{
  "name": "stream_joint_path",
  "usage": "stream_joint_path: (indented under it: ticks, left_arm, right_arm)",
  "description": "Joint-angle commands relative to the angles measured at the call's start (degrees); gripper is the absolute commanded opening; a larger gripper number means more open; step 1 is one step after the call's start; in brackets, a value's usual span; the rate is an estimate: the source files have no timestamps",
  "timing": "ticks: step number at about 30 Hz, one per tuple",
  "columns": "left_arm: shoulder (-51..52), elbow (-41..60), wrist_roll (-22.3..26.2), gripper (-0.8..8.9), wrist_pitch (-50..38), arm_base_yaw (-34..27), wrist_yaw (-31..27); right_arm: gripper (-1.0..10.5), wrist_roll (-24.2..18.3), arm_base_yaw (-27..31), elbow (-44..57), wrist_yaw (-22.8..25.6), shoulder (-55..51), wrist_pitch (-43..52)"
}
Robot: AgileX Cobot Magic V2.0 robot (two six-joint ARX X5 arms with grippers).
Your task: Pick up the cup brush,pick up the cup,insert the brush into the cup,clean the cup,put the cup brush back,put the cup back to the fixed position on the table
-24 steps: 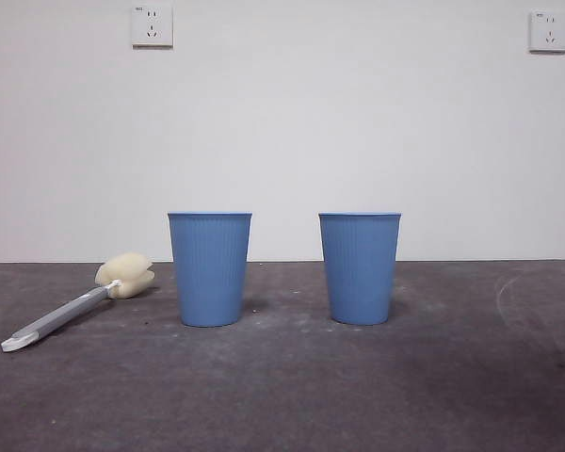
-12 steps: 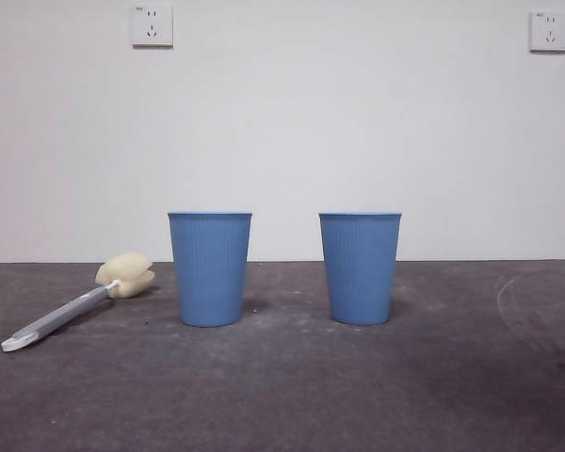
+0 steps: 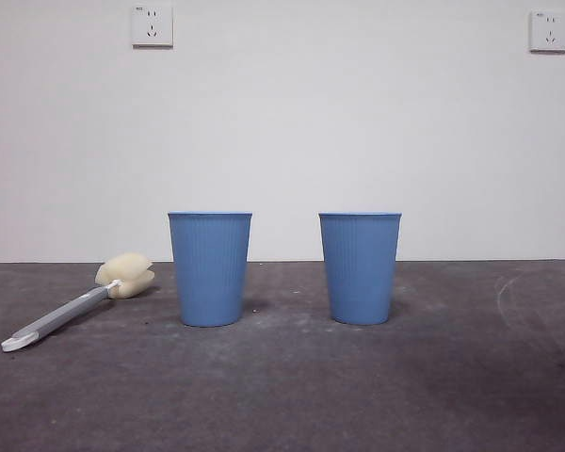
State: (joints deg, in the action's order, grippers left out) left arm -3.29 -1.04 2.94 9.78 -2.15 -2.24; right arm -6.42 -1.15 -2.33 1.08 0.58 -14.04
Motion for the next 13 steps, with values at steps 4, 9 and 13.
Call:
stream_joint_path:
  ticks: [4, 9, 13]
  left_arm:
    - [-0.39, 0.48, -0.35, -0.04, -0.44, -0.17, 0.09]
    - [-0.48, 0.48, -0.35, -0.04, -0.44, -0.17, 0.09]
    - [-0.48, 0.48, -0.35, -0.04, -0.44, -0.17, 0.09]
  right_arm:
    - [0.0, 0.37, 0.04, 0.33, 0.00, -0.09, 0.31]
    - [0.0, 0.37, 0.04, 0.33, 0.00, -0.09, 0.31]
    - [0.0, 0.37, 0.04, 0.33, 0.00, -0.09, 0.28]
